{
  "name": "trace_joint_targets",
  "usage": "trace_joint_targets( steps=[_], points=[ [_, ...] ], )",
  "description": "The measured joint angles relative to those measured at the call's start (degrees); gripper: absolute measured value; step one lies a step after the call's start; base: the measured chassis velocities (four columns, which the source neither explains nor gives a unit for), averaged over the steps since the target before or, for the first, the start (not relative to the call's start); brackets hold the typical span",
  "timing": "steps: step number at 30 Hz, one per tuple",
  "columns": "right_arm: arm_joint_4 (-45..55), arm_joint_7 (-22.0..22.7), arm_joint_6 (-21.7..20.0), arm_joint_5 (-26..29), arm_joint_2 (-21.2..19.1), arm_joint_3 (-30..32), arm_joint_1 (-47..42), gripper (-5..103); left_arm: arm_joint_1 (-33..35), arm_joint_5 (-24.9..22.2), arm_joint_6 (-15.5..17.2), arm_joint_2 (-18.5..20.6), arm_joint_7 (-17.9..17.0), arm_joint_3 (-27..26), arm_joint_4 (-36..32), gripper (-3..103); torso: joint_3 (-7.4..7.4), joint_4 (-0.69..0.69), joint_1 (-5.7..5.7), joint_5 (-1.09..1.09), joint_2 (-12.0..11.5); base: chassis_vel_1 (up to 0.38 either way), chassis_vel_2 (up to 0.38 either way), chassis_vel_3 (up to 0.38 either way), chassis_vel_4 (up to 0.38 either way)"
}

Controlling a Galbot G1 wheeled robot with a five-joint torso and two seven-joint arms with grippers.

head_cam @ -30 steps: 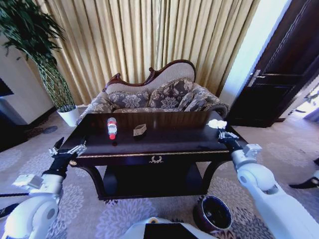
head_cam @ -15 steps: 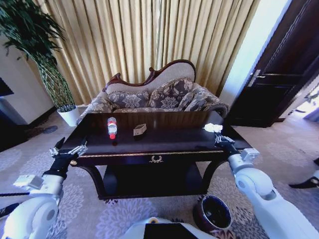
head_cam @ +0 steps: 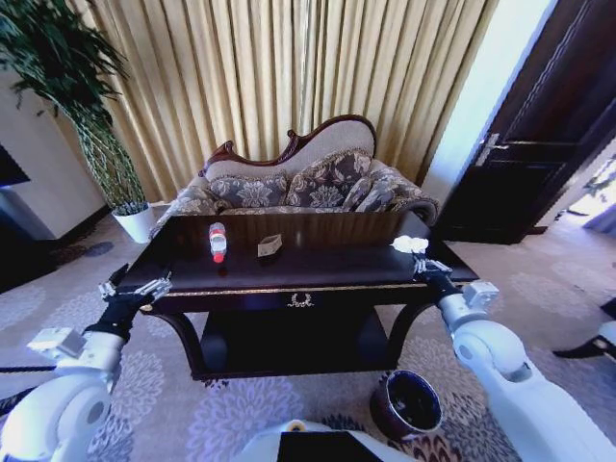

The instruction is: Move to the front of the table and place the trash on the table into the trash bin.

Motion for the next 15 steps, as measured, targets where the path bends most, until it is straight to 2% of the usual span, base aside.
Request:
trace_joint_targets(
  steps=[4,15],
  points=[
    [-0.06,-0.01,0.04,-0.29,0.22,-0.1,-0.1,0,-0.06,0.13,0.75,0.12,-0.34,-0.05,-0.02,100,0.0,0.0,0.0,0.0,0.0,0.074,-0.064,-0.069,0.072],
    [0.19,-0.19,0.13,-0.34,0.43,0.16,-0.85,0,0.13,0.62,0.16,-0.16,-0.29,0.0,-0.26,100,0.0,0.0,0.0,0.0,0.0,0.062,-0.066,-0.07,0.07]
  ],
)
